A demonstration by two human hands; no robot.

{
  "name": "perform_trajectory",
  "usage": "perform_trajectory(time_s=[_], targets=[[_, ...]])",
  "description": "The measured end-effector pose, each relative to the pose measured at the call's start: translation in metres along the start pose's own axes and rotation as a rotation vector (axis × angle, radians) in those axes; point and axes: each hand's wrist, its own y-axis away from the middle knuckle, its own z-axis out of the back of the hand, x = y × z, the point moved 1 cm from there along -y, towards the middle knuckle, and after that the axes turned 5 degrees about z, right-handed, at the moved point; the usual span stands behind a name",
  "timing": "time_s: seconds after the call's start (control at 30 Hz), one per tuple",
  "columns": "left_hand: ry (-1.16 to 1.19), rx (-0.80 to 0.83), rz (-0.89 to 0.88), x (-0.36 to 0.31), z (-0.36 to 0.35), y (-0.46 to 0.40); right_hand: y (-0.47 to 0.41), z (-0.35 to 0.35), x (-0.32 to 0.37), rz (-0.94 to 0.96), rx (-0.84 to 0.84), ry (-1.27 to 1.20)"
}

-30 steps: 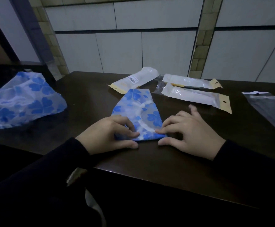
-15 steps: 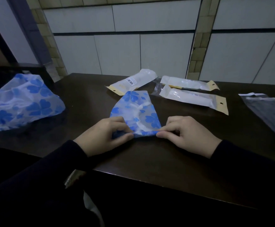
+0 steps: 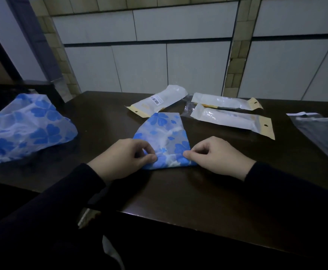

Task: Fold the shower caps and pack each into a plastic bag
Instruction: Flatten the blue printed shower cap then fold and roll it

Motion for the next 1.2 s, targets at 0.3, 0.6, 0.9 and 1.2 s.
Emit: perform_trajectory(time_s=[0.3,0.6,0.9,1.2], targets=[[-0.131,-0.189,-0.267,0.001,-0.005,0.005,0.01,-0.009,0.01,0.139,-0.291,0.352],[-0.098,-0.079,-0.509,0.011,-0.006,0.007,0.014,-0.01,0.009,0.48,-0.23,0.439],[-0.044,0.027,-0.38,0.014,0.003,-0.008,0.015,-0.008,0.012,0.335,-0.167,0.493],[-0.058,0.002,-0.194,0.008,0.01,-0.018,0.002,-0.004,0.012,0.265,-0.227,0.408]])
